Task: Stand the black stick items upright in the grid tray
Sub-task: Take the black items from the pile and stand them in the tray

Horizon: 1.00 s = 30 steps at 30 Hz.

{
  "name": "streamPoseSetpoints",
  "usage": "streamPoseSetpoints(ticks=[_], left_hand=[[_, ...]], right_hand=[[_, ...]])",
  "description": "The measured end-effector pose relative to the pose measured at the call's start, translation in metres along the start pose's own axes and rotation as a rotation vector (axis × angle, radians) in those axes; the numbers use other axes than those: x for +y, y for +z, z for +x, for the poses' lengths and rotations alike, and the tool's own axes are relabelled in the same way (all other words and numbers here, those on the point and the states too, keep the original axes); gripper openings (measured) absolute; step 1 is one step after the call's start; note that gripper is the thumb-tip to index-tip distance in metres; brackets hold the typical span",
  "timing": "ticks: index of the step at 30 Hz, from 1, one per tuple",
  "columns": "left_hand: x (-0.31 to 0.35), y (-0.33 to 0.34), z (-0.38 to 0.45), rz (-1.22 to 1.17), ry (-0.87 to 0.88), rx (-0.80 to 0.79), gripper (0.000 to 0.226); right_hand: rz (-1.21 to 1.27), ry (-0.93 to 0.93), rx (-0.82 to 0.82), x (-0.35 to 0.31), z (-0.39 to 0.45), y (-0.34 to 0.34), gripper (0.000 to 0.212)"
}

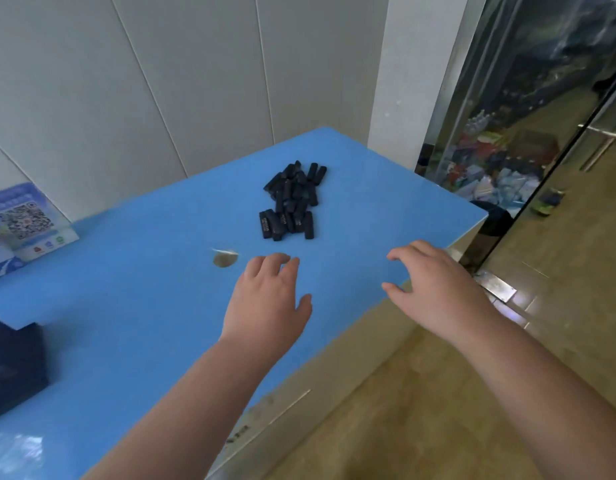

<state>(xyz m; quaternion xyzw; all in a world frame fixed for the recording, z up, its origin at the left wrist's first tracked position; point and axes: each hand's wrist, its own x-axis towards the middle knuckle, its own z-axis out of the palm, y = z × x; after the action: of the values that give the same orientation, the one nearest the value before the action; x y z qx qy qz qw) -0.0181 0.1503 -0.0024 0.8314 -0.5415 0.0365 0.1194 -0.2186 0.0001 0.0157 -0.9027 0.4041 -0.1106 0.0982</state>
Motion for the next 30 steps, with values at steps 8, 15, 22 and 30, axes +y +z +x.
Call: streamPoseSetpoints(ticks=[8, 15, 22, 30], left_hand=[[0.036, 0.025, 0.049, -0.03, -0.011, -0.031, 0.06], [0.038, 0.043, 0.132, -0.023, 0.002, -0.003, 0.057], [0.043, 0.061, 0.205, -0.057, -0.006, -0.076, 0.06], [0.037, 0.092, 0.28, -0.037, -0.1, -0.123, 0.048]], right_hand=[[-0.034, 0.017, -0.036, 0.06, 0.043, -0.008, 0.048], [-0.093, 0.024, -0.067, 0.093, 0.107, -0.009, 0.048], [-0.069, 0.041, -0.069, 0.117, 0.166, -0.006, 0.048], [-0.024, -0.088, -0.068, 0.144, 0.257, 0.007, 0.046]])
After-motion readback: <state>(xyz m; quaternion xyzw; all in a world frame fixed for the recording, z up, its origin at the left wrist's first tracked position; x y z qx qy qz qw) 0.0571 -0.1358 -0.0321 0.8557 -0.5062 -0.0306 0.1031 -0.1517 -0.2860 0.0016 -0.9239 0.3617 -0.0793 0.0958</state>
